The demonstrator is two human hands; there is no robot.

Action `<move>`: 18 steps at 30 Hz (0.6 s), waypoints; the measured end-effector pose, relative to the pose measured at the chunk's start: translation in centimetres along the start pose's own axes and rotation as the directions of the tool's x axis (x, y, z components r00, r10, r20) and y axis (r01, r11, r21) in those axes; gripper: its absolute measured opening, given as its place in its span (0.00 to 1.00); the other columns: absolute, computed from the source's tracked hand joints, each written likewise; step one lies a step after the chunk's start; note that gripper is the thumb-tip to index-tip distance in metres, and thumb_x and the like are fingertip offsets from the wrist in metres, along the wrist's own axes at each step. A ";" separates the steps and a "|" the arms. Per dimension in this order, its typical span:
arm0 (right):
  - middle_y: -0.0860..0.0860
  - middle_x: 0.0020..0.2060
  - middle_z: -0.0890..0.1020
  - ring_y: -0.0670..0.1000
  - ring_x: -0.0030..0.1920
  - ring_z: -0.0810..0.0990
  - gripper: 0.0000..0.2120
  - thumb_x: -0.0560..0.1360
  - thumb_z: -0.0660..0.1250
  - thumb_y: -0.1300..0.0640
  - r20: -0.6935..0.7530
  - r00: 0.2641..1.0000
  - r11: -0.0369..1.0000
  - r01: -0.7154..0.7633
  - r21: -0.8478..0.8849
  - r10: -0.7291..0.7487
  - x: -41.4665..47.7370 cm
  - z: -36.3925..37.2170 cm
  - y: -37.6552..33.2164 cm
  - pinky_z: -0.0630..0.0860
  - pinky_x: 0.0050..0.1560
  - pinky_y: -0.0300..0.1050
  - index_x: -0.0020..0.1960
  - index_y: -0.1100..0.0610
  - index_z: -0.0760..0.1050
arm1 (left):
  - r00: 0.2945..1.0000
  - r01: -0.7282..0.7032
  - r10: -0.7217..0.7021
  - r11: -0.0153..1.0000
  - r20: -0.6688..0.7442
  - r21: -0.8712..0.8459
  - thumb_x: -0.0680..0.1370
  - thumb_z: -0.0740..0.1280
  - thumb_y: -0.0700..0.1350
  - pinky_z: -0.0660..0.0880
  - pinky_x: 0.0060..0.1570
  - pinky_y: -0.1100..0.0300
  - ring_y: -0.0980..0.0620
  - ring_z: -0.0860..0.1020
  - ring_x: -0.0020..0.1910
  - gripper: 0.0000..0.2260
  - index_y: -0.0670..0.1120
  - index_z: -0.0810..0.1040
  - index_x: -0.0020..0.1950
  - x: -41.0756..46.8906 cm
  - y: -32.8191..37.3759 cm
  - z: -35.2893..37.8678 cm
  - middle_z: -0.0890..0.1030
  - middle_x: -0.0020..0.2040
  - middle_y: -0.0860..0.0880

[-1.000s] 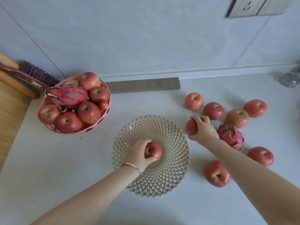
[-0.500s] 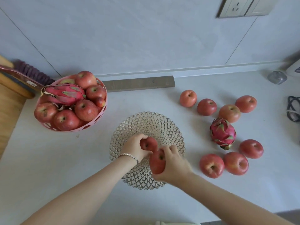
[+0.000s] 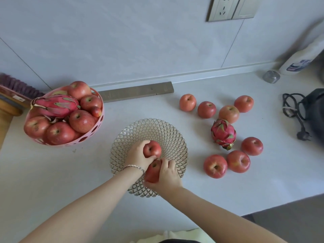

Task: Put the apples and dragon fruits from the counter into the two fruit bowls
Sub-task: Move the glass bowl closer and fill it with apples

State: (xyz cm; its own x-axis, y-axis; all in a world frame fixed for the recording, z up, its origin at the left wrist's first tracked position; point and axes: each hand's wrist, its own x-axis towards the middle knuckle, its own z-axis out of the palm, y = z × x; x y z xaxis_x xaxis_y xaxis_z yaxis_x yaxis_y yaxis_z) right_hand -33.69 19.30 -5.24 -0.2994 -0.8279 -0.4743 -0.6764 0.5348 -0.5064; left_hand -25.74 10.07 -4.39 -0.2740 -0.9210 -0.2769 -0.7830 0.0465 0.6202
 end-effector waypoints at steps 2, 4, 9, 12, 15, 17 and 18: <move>0.53 0.59 0.65 0.54 0.61 0.70 0.44 0.61 0.73 0.38 0.006 1.000 1.000 -0.001 0.004 0.001 -0.1 0.0 0.1 0.71 0.61 0.48 0.67 0.56 0.58 | 1.000 0.003 -0.003 1.000 0.022 -0.027 0.66 0.74 0.40 0.66 0.62 0.56 0.47 0.70 0.62 0.24 0.50 0.73 0.61 0.2 0.4 0.1 0.73 0.62 0.47; 0.53 0.61 0.64 0.54 0.64 0.67 0.45 0.62 0.72 0.40 0.041 0.999 1.000 0.015 0.002 -0.015 -0.2 -0.2 -0.1 0.69 0.63 0.49 0.69 0.57 0.55 | 0.999 -0.005 0.007 0.999 0.039 -0.046 0.68 0.72 0.38 0.64 0.63 0.58 0.46 0.69 0.64 0.24 0.49 0.72 0.63 0.2 0.5 0.4 0.71 0.63 0.46; 0.57 0.66 0.63 0.57 0.67 0.64 0.41 0.69 0.70 0.47 0.172 0.965 0.980 0.194 0.041 -0.198 -0.2 -4.9 1.2 0.63 0.67 0.48 0.73 0.58 0.52 | 0.992 -0.049 0.043 0.997 0.116 0.052 0.77 0.63 0.47 0.57 0.72 0.51 0.45 0.57 0.73 0.28 0.50 0.55 0.74 -0.5 -0.5 1.5 0.55 0.75 0.46; 0.57 0.62 0.70 0.56 0.65 0.68 0.28 0.71 0.68 0.57 -0.143 0.954 0.963 0.268 0.016 -0.263 0.4 -9.4 4.4 0.63 0.66 0.44 0.68 0.56 0.65 | 0.988 -0.047 0.032 0.995 0.152 0.093 0.79 0.58 0.50 0.56 0.73 0.46 0.43 0.53 0.75 0.28 0.53 0.49 0.75 -0.4 -0.9 1.7 0.48 0.77 0.48; 0.56 0.65 0.64 0.57 0.66 0.62 0.34 0.67 0.69 0.54 -0.075 0.990 0.974 0.103 -0.202 -0.121 0.8 -12.1 8.5 0.64 0.66 0.50 0.70 0.50 0.60 | 0.990 -0.047 0.034 0.994 0.139 0.094 0.79 0.59 0.48 0.59 0.72 0.46 0.43 0.55 0.74 0.28 0.53 0.50 0.75 -0.2 -0.6 1.8 0.49 0.77 0.47; 0.56 0.69 0.59 0.58 0.68 0.59 0.41 0.65 0.72 0.48 0.054 0.998 0.895 0.045 -0.444 -0.024 1.1 -12.3 10.4 0.62 0.68 0.54 0.72 0.47 0.54 | 0.991 -0.045 0.032 0.994 0.129 0.096 0.78 0.59 0.48 0.59 0.72 0.47 0.43 0.56 0.74 0.28 0.53 0.50 0.75 -0.1 -0.4 1.7 0.49 0.77 0.46; 0.55 0.69 0.58 0.59 0.69 0.59 0.42 0.65 0.72 0.46 0.093 0.995 0.832 0.068 -0.551 -0.020 1.2 -12.0 11.0 0.61 0.69 0.55 0.72 0.47 0.52 | 0.991 -0.046 0.034 0.995 0.129 0.094 0.78 0.60 0.48 0.59 0.72 0.47 0.43 0.56 0.74 0.28 0.53 0.50 0.75 -0.1 -0.4 1.7 0.49 0.77 0.46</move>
State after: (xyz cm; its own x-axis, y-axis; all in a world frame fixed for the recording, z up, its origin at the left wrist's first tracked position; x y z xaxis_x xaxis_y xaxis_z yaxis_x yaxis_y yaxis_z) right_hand -49.56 22.17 -2.74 -0.2220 -0.8192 -0.5288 -0.9537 0.2952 -0.0571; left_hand -26.33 10.81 -5.82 -0.3700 -0.8612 -0.3484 -0.8186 0.1248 0.5607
